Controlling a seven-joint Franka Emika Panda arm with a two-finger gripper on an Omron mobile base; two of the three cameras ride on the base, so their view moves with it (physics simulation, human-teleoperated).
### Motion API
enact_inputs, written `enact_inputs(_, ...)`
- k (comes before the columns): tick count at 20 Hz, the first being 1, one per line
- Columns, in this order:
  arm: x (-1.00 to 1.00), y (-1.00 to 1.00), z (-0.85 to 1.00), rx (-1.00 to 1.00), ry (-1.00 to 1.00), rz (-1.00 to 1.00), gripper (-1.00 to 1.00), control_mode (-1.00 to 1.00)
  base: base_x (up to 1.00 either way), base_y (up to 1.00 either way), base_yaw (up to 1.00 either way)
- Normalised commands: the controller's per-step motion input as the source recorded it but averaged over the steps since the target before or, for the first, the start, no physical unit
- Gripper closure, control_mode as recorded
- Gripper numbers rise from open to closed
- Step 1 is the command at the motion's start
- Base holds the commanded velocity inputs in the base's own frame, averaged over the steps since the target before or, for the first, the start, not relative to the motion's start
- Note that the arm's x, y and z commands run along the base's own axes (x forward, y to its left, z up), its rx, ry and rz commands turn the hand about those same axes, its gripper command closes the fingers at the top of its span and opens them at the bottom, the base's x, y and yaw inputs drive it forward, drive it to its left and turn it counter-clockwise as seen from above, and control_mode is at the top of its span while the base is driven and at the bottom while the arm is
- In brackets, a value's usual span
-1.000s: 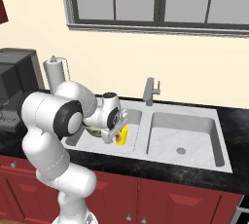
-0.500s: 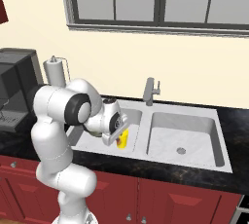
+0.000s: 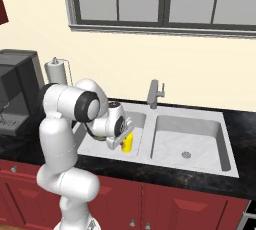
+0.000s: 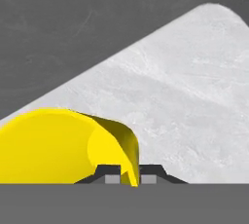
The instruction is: Remove the cucumber and orange from the sink. Then move the bowl and cup from the counter to the sink for washing.
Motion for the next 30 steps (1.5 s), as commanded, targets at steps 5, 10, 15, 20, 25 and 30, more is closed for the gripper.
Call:
enact_inputs(5,0.05,0.0,-0.25,0.0,0.0,0.0,1.0,-1.0,0.0,0.0,0.0)
enact_inputs(10,0.0,0.0,-0.2,0.0,0.0,0.0,-1.0,-1.0,0.0,0.0,0.0)
enact_inputs(15,-0.04,0.0,-0.1,0.0,0.0,-0.03,-1.0,-1.0,0.0,0.0,0.0)
enact_inputs(20,-0.07,-0.03,0.21,0.02,-0.02,-0.03,-1.0,-1.0,0.0,0.0,0.0)
enact_inputs(25,-0.16,0.0,0.4,0.02,-0.05,0.0,-1.0,-1.0,0.0,0.0,0.0)
enact_inputs(30,-0.18,0.0,0.43,0.0,-0.02,0.0,-1.0,-1.0,0.0,0.0,0.0)
